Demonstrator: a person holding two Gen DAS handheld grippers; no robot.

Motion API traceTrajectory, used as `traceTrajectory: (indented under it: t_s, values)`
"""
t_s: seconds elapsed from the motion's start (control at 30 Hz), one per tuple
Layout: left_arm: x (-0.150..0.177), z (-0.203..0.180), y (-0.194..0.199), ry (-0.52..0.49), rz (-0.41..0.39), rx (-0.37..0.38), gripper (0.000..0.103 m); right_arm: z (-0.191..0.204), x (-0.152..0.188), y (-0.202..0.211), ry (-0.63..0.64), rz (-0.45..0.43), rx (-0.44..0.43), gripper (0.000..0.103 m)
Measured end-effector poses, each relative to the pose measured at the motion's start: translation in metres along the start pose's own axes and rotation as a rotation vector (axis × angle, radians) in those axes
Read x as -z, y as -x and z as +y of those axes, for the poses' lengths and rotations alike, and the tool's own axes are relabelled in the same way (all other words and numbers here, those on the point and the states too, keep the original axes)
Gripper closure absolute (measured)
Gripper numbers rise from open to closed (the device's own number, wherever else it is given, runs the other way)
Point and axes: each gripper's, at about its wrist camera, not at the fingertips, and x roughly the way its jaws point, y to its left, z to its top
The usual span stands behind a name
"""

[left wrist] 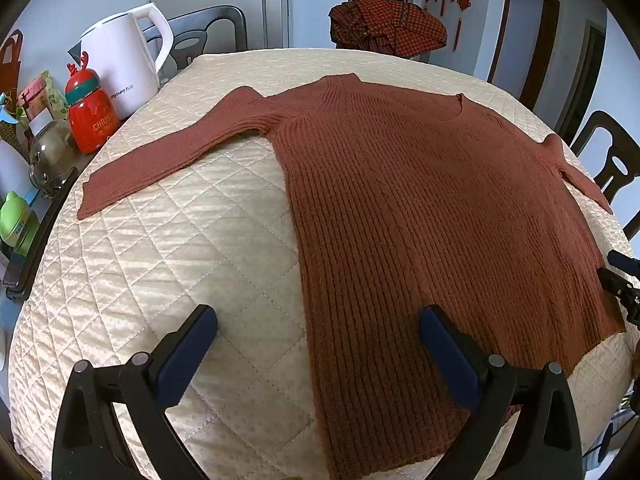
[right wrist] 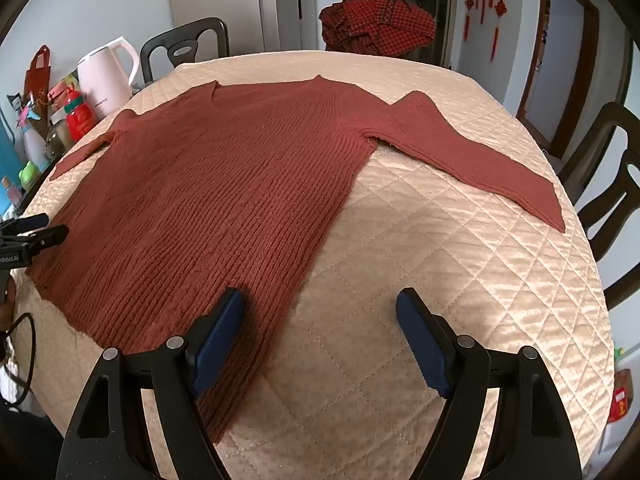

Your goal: Fold small clothes

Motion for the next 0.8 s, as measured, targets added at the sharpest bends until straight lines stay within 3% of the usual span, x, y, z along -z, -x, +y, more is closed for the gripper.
traceTrajectory:
  t_s: [0.8]
  values:
    - [-0.0004,-0.0002,-0.0002,0.000,-0.005,0.000,0.000,0.0000,-0.0001,-0.0016,0.001,0.005,-0.002,0.024]
